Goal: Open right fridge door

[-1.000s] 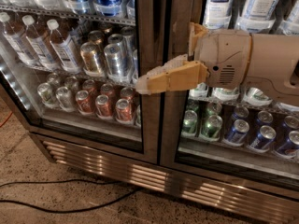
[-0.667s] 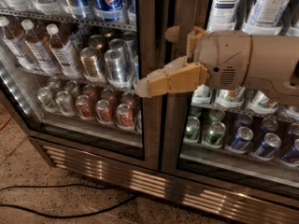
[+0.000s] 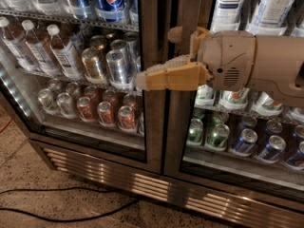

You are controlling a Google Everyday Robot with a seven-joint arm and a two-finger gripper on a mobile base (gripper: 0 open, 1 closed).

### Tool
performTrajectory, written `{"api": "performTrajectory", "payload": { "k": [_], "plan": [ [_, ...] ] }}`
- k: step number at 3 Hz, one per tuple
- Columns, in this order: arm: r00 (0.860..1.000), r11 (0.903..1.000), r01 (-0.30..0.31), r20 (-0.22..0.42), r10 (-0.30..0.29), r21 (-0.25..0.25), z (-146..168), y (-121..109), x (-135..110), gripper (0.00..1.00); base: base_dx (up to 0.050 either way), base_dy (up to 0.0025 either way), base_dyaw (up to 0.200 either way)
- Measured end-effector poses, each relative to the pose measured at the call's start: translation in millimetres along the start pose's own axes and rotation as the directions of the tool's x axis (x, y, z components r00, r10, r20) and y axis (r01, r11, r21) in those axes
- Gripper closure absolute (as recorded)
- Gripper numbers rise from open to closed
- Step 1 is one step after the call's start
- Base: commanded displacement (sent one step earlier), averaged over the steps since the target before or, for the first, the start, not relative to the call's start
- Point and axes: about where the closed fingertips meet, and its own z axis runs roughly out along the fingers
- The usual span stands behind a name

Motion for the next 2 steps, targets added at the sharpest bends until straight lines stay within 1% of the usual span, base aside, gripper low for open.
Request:
{"api": "performTrajectory", "payload": {
  "k": [2],
  "plan": [
    [1.000, 1.0000, 0.000, 0.000, 0.000, 0.000, -0.3, -0.1, 0.0, 0.66, 0.000, 0.00000, 0.000]
  ]
}}
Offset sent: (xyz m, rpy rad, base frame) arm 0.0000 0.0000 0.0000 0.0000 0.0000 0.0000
